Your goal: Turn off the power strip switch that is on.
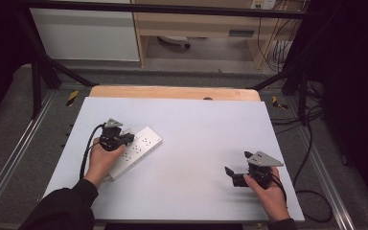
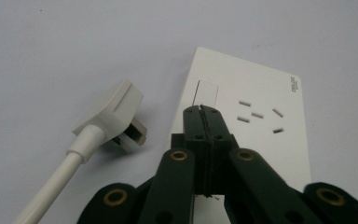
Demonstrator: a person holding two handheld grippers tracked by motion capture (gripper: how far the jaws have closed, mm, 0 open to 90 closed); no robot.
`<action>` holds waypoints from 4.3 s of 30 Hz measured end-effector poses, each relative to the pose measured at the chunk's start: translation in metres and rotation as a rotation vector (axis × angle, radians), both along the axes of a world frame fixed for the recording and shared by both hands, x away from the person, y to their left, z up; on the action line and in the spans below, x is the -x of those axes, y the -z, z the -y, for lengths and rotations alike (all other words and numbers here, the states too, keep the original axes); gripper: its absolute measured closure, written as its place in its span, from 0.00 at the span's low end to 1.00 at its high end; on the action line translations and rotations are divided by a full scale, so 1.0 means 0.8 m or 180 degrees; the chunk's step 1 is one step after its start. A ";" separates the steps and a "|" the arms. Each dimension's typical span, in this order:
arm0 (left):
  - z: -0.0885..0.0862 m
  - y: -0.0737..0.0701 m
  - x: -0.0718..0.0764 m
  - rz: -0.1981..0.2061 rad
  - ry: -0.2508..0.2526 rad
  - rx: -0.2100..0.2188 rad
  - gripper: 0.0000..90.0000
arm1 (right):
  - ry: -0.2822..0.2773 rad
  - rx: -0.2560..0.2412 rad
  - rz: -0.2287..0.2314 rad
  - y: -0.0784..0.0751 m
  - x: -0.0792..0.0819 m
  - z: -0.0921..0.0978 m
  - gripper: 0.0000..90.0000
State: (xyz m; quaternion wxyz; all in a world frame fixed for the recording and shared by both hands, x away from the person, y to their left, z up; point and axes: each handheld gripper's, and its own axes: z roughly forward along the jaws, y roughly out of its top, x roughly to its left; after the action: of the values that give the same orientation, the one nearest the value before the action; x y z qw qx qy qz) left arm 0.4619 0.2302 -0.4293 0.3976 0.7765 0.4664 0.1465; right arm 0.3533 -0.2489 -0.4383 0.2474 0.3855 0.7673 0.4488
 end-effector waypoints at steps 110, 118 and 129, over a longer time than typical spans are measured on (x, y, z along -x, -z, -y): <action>0.016 -0.034 0.008 0.0442 -0.0089 0.0617 0.08 | -0.0003 -0.0003 0.0002 0.000 0.000 0.001 0.05; 0.012 -0.041 0.017 0.0463 -0.0117 0.0432 0.09 | -0.0004 -0.0013 -0.0015 0.000 0.000 0.000 0.05; -0.001 -0.056 0.040 0.0484 -0.0049 0.0360 0.09 | 0.0012 -0.0011 -0.0028 0.001 0.000 0.001 0.04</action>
State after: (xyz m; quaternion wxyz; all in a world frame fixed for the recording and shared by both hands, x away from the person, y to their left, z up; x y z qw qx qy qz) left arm 0.4299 0.2311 -0.3845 0.4739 0.7359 0.4483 0.1815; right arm 0.3536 -0.2493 -0.4388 0.2442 0.3894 0.7669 0.4479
